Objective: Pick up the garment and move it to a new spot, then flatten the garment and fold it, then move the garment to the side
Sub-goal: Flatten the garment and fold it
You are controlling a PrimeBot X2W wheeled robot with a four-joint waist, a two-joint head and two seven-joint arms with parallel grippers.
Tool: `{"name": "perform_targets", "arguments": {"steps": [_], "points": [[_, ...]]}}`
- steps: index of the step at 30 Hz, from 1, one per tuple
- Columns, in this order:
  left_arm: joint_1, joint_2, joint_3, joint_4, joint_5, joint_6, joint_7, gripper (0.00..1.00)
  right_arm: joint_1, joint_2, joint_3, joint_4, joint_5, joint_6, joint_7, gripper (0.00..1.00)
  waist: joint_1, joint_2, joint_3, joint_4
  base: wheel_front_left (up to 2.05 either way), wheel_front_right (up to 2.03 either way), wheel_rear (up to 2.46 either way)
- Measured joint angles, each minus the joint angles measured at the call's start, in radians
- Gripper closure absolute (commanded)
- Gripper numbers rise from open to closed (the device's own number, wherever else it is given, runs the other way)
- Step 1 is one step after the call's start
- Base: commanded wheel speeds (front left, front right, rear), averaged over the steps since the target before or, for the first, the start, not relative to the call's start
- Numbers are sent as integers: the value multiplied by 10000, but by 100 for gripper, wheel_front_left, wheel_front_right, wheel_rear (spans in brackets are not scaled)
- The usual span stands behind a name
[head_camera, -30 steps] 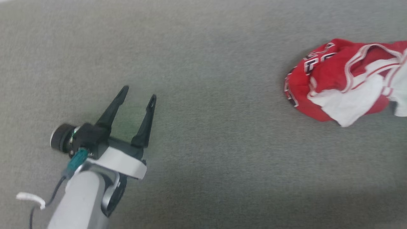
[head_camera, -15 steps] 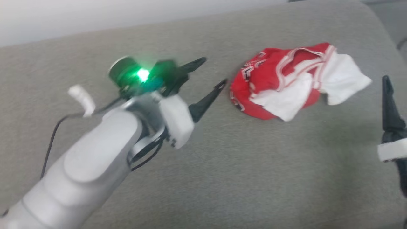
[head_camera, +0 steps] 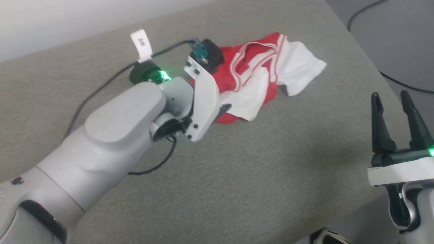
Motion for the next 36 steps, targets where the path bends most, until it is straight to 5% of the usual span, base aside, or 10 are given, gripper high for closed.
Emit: {"name": "perform_targets", "arguments": {"steps": [11,13,14,24,32,36], "points": [[-623,25,-941,1793,-259,0,-351,0,-41,301,320,2,6,0,0,0,0,0,469,-836,0,0,0],[-661,0,-1085,1921,-385,0,-403,82,-49,305,337,0,17,0,0,0,0,0,521,-864,0,0,0],[-661,0,-1085,1921,-385,0,-403,100,-49,305,337,0,17,0,0,0,0,0,521,-864,0,0,0],[-1244,324,-1465,1647,-1452,0,-362,100,-108,150,326,8,31,0,0,0,0,0,317,-393,0,0,0],[-1862,1923,-1225,1254,-2278,0,723,100,116,65,470,2,90,0,0,0,0,0,32,295,0,0,0],[-2206,2934,-1507,1396,-1421,4,1101,100,78,42,704,-29,115,0,0,0,0,0,109,420,0,0,0]]}}
